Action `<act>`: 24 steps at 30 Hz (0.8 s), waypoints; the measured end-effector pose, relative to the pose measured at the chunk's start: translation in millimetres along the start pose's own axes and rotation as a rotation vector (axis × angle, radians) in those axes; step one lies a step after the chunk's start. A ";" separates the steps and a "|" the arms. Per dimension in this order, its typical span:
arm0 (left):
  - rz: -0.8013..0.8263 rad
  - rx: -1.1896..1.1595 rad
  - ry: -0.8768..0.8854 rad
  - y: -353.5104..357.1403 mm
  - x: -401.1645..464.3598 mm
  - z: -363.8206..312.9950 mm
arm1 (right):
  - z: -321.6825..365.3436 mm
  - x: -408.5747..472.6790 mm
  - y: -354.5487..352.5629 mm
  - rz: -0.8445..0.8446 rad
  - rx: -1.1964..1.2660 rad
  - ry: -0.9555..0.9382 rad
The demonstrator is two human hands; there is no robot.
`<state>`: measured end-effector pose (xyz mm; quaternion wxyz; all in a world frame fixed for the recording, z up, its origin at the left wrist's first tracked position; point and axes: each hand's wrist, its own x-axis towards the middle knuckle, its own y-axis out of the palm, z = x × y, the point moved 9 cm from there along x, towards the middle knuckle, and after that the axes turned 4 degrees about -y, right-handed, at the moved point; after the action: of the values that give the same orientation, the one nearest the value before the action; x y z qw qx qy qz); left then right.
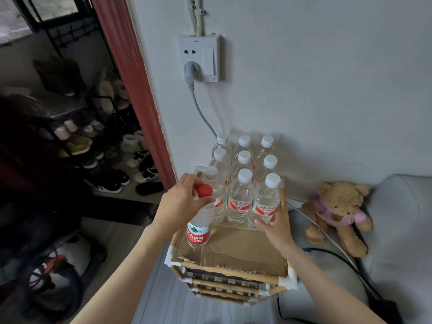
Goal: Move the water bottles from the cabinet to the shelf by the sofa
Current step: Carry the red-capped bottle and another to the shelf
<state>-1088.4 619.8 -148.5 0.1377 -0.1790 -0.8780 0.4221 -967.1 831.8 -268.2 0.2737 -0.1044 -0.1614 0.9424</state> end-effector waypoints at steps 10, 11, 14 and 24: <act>0.058 -0.404 -0.194 45.6 -34.1 62.7 | -35.0 4.7 6.0 0.026 -0.051 0.110; 0.087 -0.451 -0.255 59.4 -42.0 75.1 | -36.6 5.1 5.6 0.014 -0.057 0.118; 0.100 -0.519 -0.384 96.4 -58.7 98.2 | -45.6 6.4 8.3 0.011 -0.077 0.150; -0.068 -0.430 -0.548 112.1 -69.2 113.5 | -57.7 10.2 11.4 -0.031 -0.115 0.180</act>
<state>-1048.7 576.4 -312.2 -0.1300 -0.0548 -0.9565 0.2552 -964.7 842.6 -326.9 0.2951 -0.2015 -0.1915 0.9141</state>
